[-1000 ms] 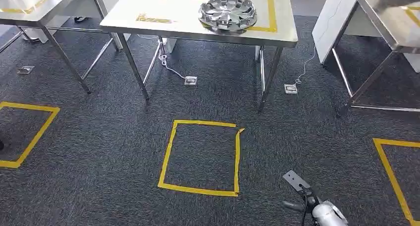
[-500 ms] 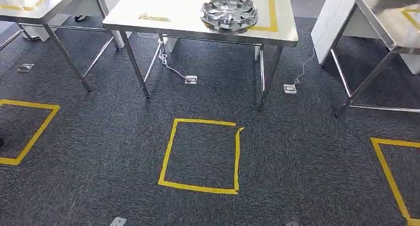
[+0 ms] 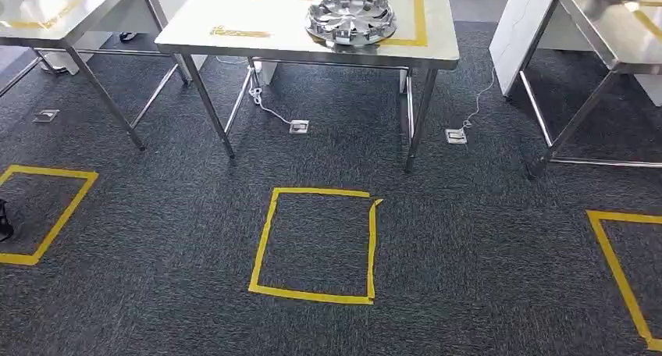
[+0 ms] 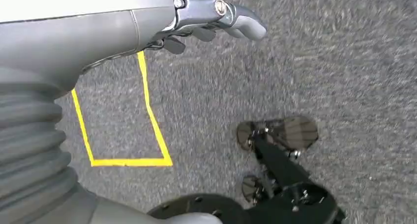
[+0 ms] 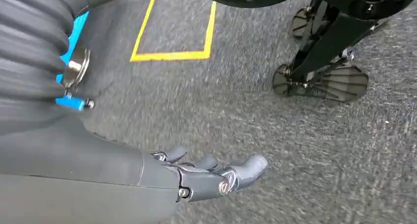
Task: Take the parts from the cabinet and place them on the table.
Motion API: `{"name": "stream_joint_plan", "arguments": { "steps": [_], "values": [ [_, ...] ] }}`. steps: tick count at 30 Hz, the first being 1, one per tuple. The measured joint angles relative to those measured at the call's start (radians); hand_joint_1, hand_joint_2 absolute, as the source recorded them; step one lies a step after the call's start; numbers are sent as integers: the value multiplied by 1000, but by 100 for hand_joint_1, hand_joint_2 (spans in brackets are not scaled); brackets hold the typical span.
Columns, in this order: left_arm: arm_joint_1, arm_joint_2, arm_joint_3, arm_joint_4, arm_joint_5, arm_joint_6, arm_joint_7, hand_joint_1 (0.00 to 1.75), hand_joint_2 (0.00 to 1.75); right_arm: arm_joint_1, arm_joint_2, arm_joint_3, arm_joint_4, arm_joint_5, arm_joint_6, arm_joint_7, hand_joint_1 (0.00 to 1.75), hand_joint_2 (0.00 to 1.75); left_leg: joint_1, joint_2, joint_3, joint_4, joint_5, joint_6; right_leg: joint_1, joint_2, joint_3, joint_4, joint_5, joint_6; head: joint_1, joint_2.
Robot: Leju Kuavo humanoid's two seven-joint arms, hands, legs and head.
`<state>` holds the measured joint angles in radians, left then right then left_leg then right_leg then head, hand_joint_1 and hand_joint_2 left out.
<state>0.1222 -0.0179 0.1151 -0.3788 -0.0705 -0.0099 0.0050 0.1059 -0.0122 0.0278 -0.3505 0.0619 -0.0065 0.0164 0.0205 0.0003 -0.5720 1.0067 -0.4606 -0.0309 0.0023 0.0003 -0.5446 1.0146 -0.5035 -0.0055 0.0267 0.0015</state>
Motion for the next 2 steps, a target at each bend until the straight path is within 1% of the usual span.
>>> {"name": "stream_joint_plan", "arguments": {
  "steps": [2],
  "values": [
    [10, 2, -26, -1, 40, 5, -3, 0, 0, 15, 2, -2, -8, -35, 3, -10, 0, 175, 0, 0, 0, 0, -1, -2, 0, 0, 0, 0, 0, 0, 0, 0]
  ]
}}
